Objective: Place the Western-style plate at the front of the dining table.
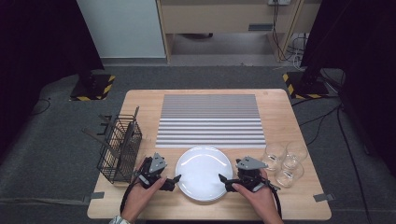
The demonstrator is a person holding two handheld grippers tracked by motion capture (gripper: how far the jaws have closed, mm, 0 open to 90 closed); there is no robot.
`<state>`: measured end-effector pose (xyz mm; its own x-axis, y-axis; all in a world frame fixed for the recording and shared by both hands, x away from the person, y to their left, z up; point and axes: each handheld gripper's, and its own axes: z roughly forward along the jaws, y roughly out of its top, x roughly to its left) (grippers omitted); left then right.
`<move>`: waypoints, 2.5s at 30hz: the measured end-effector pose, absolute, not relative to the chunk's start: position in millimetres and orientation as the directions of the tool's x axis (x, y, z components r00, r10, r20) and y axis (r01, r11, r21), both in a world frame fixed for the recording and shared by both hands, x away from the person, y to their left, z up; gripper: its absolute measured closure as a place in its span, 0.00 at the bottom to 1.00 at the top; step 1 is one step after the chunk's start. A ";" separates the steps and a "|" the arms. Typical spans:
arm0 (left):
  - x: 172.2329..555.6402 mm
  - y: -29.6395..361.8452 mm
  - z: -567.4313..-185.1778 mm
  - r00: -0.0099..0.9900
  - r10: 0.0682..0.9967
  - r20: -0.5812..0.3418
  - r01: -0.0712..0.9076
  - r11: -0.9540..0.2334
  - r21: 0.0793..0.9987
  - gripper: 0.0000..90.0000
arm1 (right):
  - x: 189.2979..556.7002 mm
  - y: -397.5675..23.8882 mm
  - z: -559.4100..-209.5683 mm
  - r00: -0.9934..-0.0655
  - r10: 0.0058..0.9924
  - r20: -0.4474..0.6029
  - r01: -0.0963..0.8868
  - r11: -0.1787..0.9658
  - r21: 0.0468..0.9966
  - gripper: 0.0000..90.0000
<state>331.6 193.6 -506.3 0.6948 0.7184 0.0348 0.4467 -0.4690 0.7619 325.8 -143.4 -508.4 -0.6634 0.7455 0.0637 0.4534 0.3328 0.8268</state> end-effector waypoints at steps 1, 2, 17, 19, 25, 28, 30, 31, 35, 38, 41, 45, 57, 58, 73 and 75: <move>332.0 193.7 -507.1 0.700 0.713 0.032 0.449 -0.476 0.756 0.04 | 324.7 -143.3 -508.5 -0.672 0.738 0.059 0.448 0.342 0.826 0.07; 332.2 193.6 -507.8 0.703 0.711 0.027 0.454 -0.478 0.752 0.03 | 323.0 -143.8 -508.3 -0.685 0.727 0.051 0.437 0.353 0.827 0.06; 335.3 192.1 -506.9 0.703 0.707 0.078 0.399 -0.483 0.780 0.06 | 312.1 -156.3 -511.7 -0.675 0.736 0.051 0.429 0.336 0.838 0.13; 335.1 191.6 -507.5 0.709 0.701 0.081 0.401 -0.494 0.771 0.06 | 311.5 -158.1 -511.4 -0.673 0.738 0.049 0.429 0.335 0.839 0.13; 333.8 188.1 -507.3 0.704 0.705 0.090 0.407 -0.504 0.762 0.06 | 309.2 -163.8 -511.9 -0.672 0.739 0.047 0.435 0.343 0.832 0.14; 331.8 187.2 -508.0 0.709 0.699 0.091 0.412 -0.516 0.751 0.06 | 307.2 -167.5 -512.9 -0.667 0.743 0.047 0.440 0.343 0.830 0.14; 329.6 187.6 -508.9 0.714 0.694 0.095 0.411 -0.526 0.745 0.06 | 307.5 -169.6 -514.2 -0.670 0.740 0.059 0.449 0.341 0.826 0.14; 328.3 188.3 -509.0 0.710 0.698 0.092 0.416 -0.521 0.745 0.06 | 307.5 -169.9 -514.9 -0.670 0.741 0.057 0.452 0.345 0.823 0.14; 322.7 193.4 -506.1 0.705 0.703 0.094 0.412 -0.514 0.752 0.07 | 305.8 -169.6 -517.6 -0.675 0.736 0.048 0.454 0.364 0.813 0.15; 321.5 195.1 -506.4 0.708 0.700 0.095 0.411 -0.517 0.751 0.07 | 306.1 -167.5 -519.0 -0.677 0.735 0.039 0.456 0.378 0.806 0.14; 321.4 194.6 -506.3 0.708 0.700 0.090 0.413 -0.514 0.752 0.08 | 306.2 -166.8 -519.3 -0.676 0.736 0.041 0.457 0.375 0.807 0.14; 321.2 195.0 -506.6 0.711 0.698 0.082 0.417 -0.513 0.750 0.08 | 306.8 -167.8 -519.7 -0.673 0.739 0.037 0.458 0.376 0.805 0.13; 325.6 199.5 -510.2 0.699 0.713 0.059 0.437 -0.492 0.753 0.07 | 309.2 -166.1 -521.1 -0.665 0.745 0.044 0.467 0.369 0.804 0.10; 326.1 199.6 -510.4 0.698 0.714 0.057 0.439 -0.489 0.754 0.07 | 309.4 -166.1 -521.4 -0.667 0.743 0.046 0.466 0.369 0.804 0.09; 325.7 198.5 -511.5 0.702 0.711 0.051 0.443 -0.491 0.750 0.07 | 310.0 -161.0 -522.9 -0.689 0.723 0.062 0.470 0.379 0.798 0.03; 325.3 197.8 -511.4 0.704 0.708 0.051 0.442 -0.493 0.749 0.07 | 309.8 -159.7 -523.6 -0.699 0.711 0.072 0.471 0.382 0.795 0.02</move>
